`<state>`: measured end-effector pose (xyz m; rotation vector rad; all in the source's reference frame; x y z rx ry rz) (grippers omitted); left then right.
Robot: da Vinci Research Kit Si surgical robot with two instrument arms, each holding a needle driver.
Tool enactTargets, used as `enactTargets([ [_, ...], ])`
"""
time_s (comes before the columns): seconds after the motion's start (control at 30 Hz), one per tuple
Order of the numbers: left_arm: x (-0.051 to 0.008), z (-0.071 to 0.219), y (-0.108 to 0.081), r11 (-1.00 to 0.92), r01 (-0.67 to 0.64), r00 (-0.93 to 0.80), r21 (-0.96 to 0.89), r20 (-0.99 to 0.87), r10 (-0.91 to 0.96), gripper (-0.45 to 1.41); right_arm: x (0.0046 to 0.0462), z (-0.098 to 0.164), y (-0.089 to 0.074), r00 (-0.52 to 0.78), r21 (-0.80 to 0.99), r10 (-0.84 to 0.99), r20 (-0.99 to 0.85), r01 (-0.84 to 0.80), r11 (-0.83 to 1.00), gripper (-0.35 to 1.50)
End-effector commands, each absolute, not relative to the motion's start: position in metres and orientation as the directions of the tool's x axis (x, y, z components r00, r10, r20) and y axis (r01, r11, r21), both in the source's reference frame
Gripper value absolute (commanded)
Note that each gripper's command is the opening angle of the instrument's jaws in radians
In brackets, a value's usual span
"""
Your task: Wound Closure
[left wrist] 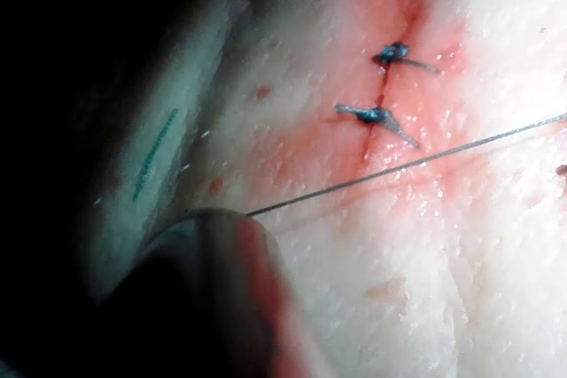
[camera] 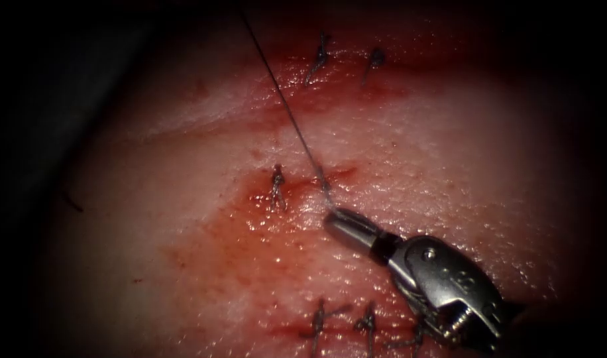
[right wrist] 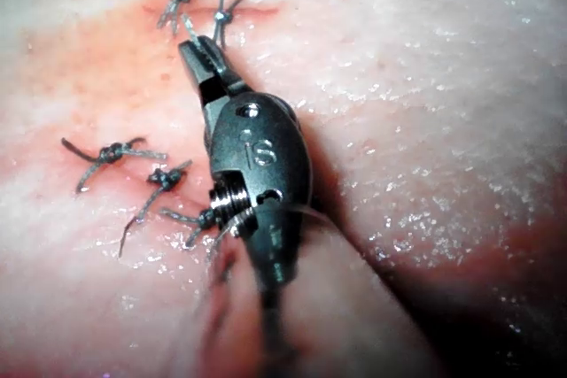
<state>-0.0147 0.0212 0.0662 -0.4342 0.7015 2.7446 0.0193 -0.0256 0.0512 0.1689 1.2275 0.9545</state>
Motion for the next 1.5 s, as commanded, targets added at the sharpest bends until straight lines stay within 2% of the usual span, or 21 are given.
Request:
enactTargets([
  [0.03, -0.0155, 0.066, 0.021, -0.845, -0.338, -0.912, 0.415, -0.365, 0.186, -0.45, 0.0202, 0.052, -0.026, 0.01, 0.583, 0.682, -0.731, -0.509, 0.633, 0.22],
  [0.13, -0.016, 0.064, 0.021, -0.837, -0.355, -0.902, 0.417, -0.387, 0.19, -0.45, 0.0201, 0.052, -0.025, -0.002, 0.568, 0.669, -0.743, -0.529, 0.63, 0.93],
  [0.2, -0.0164, 0.063, 0.02, -0.831, -0.359, -0.898, 0.424, -0.399, 0.185, -0.45, 0.02, 0.052, -0.024, -0.027, 0.567, 0.661, -0.75, -0.54, 0.621, 1.22],
  [0.3, -0.017, 0.06, 0.019, -0.818, -0.375, -0.89, 0.437, -0.416, 0.185, -0.45, 0.0198, 0.051, -0.023, -0.055, 0.57, 0.65, -0.758, -0.54, 0.619, 1.32],
  [0.47, -0.0181, 0.054, 0.018, -0.79, -0.399, -0.875, 0.466, -0.45, 0.177, -0.45, 0.0191, 0.049, -0.021, -0.086, 0.589, 0.654, -0.751, -0.534, 0.606, 1.25],
  [0.63, -0.0189, 0.048, 0.018, -0.76, -0.415, -0.868, 0.499, -0.469, 0.166, -0.45, 0.0178, 0.047, -0.02, -0.111, 0.609, 0.662, -0.741, -0.526, 0.594, 0.98],
  [0.83, -0.0201, 0.043, 0.016, -0.752, -0.412, -0.867, 0.515, -0.476, 0.149, -0.45, 0.0169, 0.046, -0.016, -0.135, 0.626, 0.68, -0.721, -0.548, 0.555, 0.79],
  [1.0, -0.0209, 0.04, 0.014, -0.741, -0.415, -0.864, 0.527, -0.485, 0.139, -0.45, 0.0177, 0.047, -0.013, -0.12, 0.627, 0.701, -0.703, -0.569, 0.531, 0.83],
  [1.23, -0.0217, 0.037, 0.013, -0.729, -0.414, -0.859, 0.545, -0.498, 0.117, -0.45, 0.0195, 0.05, -0.011, -0.011, 0.607, 0.746, -0.666, -0.588, 0.534, 0.84],
  [1.5, -0.0222, 0.035, 0.012, -0.724, -0.409, -0.861, 0.556, -0.498, 0.104, -0.45, 0.0213, 0.053, -0.009, -0.014, 0.607, 0.755, -0.656, -0.605, 0.515, 0.84],
])
